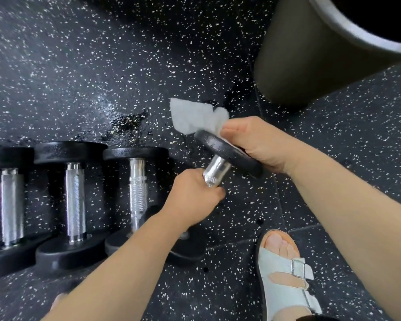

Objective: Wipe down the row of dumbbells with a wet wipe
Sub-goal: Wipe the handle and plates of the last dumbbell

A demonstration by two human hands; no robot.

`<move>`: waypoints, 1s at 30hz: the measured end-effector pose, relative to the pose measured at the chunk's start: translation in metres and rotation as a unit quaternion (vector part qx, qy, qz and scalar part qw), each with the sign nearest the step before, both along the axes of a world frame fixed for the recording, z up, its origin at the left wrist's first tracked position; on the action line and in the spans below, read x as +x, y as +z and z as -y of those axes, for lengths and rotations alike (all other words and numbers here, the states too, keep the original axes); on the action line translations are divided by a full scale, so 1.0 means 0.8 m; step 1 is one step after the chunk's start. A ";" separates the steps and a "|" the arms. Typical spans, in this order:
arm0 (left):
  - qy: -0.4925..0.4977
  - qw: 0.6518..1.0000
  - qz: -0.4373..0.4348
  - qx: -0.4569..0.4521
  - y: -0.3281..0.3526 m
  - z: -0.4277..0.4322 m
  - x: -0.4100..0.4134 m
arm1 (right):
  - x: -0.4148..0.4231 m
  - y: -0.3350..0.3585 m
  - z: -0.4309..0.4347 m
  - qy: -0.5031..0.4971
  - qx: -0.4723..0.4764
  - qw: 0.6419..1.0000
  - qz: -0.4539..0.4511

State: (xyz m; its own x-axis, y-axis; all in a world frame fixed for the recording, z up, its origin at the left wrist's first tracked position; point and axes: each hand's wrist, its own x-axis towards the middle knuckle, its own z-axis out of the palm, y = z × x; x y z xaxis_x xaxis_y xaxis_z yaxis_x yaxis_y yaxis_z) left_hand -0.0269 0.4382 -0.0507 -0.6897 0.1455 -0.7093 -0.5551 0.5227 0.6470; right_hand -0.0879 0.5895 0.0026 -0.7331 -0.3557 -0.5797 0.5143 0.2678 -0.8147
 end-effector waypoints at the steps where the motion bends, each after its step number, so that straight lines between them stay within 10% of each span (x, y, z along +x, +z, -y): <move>1: 0.002 1.000 0.004 0.002 -0.001 0.000 0.000 | 0.000 -0.010 -0.004 -0.005 0.020 1.000 0.002; 10: 0.028 1.000 0.003 -0.001 -0.002 0.007 -0.010 | 0.045 -0.045 -0.055 -0.251 0.177 0.951 -0.009; 17: 0.023 1.000 0.001 -0.022 0.001 0.004 -0.012 | 0.053 0.010 -0.015 -0.088 0.222 0.929 -0.284; 22: 0.012 1.000 -0.007 -0.014 0.002 0.001 -0.009 | 0.025 0.025 -0.007 -0.112 -0.074 0.990 -0.031; 30: 0.026 1.000 -0.001 -0.007 0.003 0.002 -0.004 | 0.014 -0.021 -0.014 -0.083 -0.029 0.992 0.095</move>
